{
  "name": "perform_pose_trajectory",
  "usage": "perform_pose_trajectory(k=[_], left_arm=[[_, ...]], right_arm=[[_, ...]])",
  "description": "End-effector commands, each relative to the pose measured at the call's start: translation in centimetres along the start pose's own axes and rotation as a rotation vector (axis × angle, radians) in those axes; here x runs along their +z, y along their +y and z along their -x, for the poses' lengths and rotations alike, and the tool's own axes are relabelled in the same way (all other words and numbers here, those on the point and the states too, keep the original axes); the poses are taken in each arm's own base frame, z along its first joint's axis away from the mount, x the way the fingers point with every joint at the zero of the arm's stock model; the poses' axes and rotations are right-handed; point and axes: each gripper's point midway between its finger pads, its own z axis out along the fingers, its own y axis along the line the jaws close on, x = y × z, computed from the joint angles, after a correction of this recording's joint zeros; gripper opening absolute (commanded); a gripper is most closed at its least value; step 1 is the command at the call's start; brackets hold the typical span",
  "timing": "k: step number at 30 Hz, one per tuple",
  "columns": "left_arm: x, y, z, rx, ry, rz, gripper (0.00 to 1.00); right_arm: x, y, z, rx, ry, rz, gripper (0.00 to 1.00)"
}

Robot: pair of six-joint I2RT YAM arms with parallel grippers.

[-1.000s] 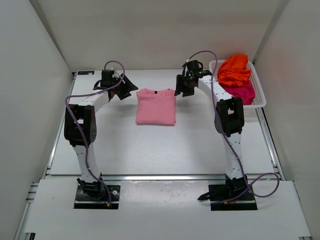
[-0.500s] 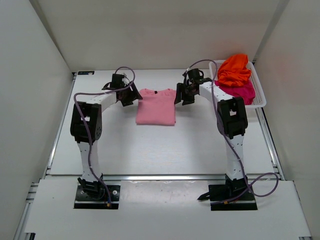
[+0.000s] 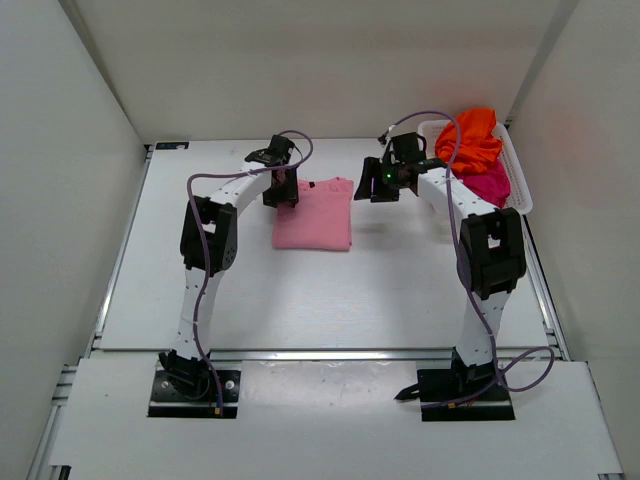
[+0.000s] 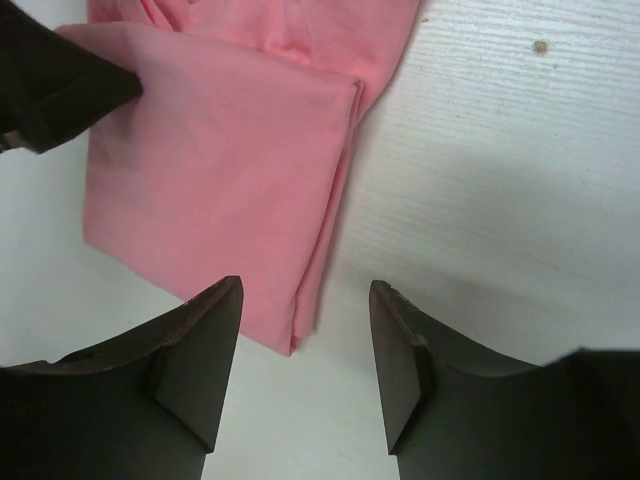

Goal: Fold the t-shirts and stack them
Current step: Put the neatly folded tshirt into the corner of the board with the left arm

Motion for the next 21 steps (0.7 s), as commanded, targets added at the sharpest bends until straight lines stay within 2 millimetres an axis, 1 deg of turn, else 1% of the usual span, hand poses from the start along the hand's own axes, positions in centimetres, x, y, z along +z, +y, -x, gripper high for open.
perform_pose_trajectory(k=[1, 2, 3, 4, 5, 6, 7, 8, 9, 10, 11, 12, 13, 14, 15, 16, 17, 18, 19, 20, 21], left_arm=[[-0.7, 1.9, -2.0, 0.078, 0.095, 0.121, 0.61], [-0.6, 1.8, -1.9, 0.085, 0.088, 0.125, 0.59], [-0.9, 1.8, -1.8, 0.087, 0.084, 0.133, 0.57], [-0.6, 2.1, -2.2, 0.098, 0.097, 0.149, 0.48], [-0.8, 2.3, -2.2, 0.105, 0.099, 0.155, 0.38], [-0.9, 2.7, -2.3, 0.114, 0.109, 0.168, 0.34], [-1.0, 2.9, -2.1, 0.107, 0.108, 0.176, 0.26], [-0.9, 3.6, -2.0, 0.103, 0.114, 0.188, 0.20], [-1.3, 3.9, -1.7, 0.101, 0.109, 0.195, 0.18], [-1.3, 5.0, -1.7, 0.091, 0.122, 0.211, 0.11], [-1.4, 5.7, -1.0, 0.077, 0.112, 0.216, 0.06], [-1.5, 6.4, -0.7, 0.072, 0.109, 0.227, 0.03], [-1.7, 7.8, -0.2, 0.062, 0.106, 0.247, 0.00], [-1.4, 9.4, -0.1, 0.057, 0.115, 0.281, 0.00], [-1.6, 9.8, 0.4, 0.072, 0.104, 0.302, 0.00], [-1.8, 10.8, 0.8, 0.052, 0.105, 0.313, 0.00], [-1.7, 12.3, 0.6, 0.048, 0.124, 0.351, 0.00], [-1.8, 13.0, 0.7, 0.046, 0.125, 0.365, 0.00], [-1.7, 14.2, 1.2, 0.026, 0.121, 0.379, 0.00], [-1.7, 14.9, 1.8, 0.016, 0.111, 0.384, 0.00], [-1.5, 15.9, 1.9, 0.015, 0.111, 0.407, 0.00]], right_arm=[[-2.5, 1.5, 1.9, -0.022, -0.092, 0.045, 0.52], [-2.7, 1.4, 1.8, -0.031, -0.095, 0.048, 0.52], [-3.0, 1.6, 1.7, -0.029, -0.097, 0.055, 0.52], [-3.3, 1.6, 1.5, -0.030, -0.101, 0.057, 0.52], [-3.8, 1.5, 1.4, -0.028, -0.102, 0.060, 0.53], [-3.8, 1.5, 1.3, -0.031, -0.107, 0.065, 0.52], [-4.3, 1.8, 1.4, -0.036, -0.117, 0.069, 0.52], [-4.7, 1.9, 1.6, -0.043, -0.129, 0.075, 0.52], [-4.7, 1.8, 1.3, -0.042, -0.124, 0.081, 0.52], [-5.0, 1.9, 1.3, -0.044, -0.131, 0.088, 0.53], [-5.5, 2.0, 1.8, -0.048, -0.151, 0.095, 0.52], [-5.6, 2.0, 1.5, -0.049, -0.145, 0.097, 0.53], [-5.8, 1.9, 1.5, -0.053, -0.148, 0.099, 0.53], [-5.8, 2.2, 1.3, -0.050, -0.142, 0.107, 0.53], [-6.1, 2.2, 1.4, -0.064, -0.150, 0.105, 0.53], [-6.4, 2.5, 1.5, -0.075, -0.156, 0.107, 0.53], [-6.7, 2.7, 1.5, -0.086, -0.161, 0.107, 0.53], [-6.8, 2.7, 1.5, -0.087, -0.165, 0.106, 0.53], [-7.2, 2.6, 1.6, -0.089, -0.172, 0.105, 0.53], [-7.5, 2.9, 1.3, -0.096, -0.171, 0.118, 0.53], [-7.9, 3.3, 1.3, -0.100, -0.177, 0.134, 0.53]])
